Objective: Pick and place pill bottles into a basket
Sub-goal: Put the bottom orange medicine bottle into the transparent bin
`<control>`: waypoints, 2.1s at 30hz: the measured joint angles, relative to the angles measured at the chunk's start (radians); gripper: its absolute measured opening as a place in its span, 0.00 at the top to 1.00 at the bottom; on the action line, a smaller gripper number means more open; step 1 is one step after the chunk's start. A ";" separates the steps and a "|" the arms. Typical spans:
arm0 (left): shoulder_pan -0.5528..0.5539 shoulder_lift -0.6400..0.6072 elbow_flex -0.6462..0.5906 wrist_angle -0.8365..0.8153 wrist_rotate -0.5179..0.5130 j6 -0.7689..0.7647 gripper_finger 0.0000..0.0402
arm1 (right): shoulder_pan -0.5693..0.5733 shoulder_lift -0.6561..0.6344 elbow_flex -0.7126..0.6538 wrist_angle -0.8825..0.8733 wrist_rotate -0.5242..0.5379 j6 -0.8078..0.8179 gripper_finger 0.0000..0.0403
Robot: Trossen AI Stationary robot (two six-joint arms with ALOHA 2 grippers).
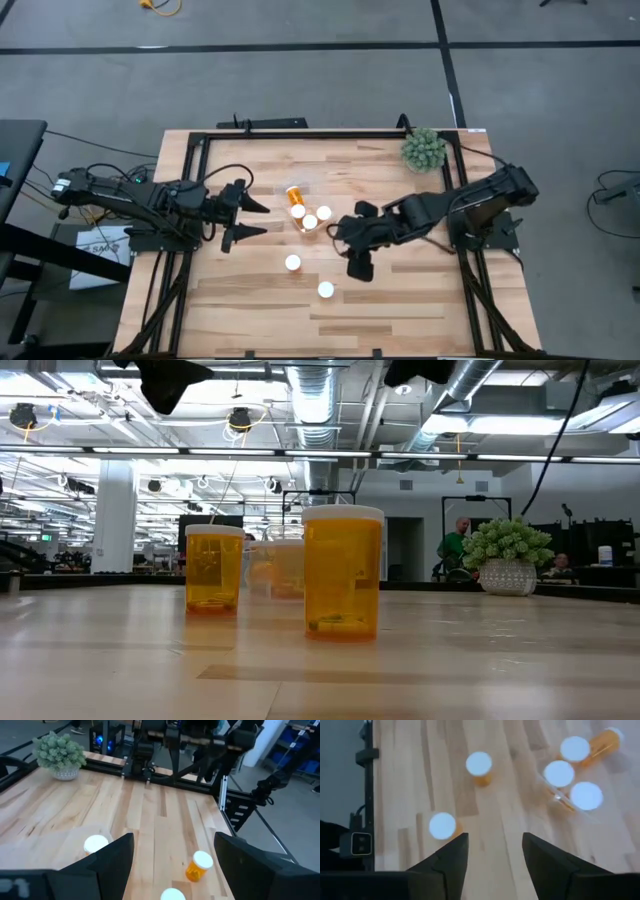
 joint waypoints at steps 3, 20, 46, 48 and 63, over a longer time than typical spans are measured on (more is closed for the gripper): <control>-0.005 0.000 0.000 -0.002 0.000 -0.004 0.34 | 0.017 0.026 0.001 0.042 -0.013 0.001 0.52; -0.015 0.000 0.000 -0.028 -0.004 -0.024 0.34 | 0.097 0.185 0.004 0.115 -0.063 0.045 0.35; -0.015 0.000 0.001 -0.070 -0.003 -0.042 0.34 | 0.085 0.277 0.013 0.184 -0.071 0.097 0.35; -0.015 0.000 0.001 -0.071 -0.003 -0.042 0.34 | 0.080 0.277 0.013 0.209 -0.076 0.080 0.35; -0.015 0.000 0.001 -0.074 -0.003 -0.042 0.34 | 0.079 0.315 0.017 0.273 -0.056 0.078 0.32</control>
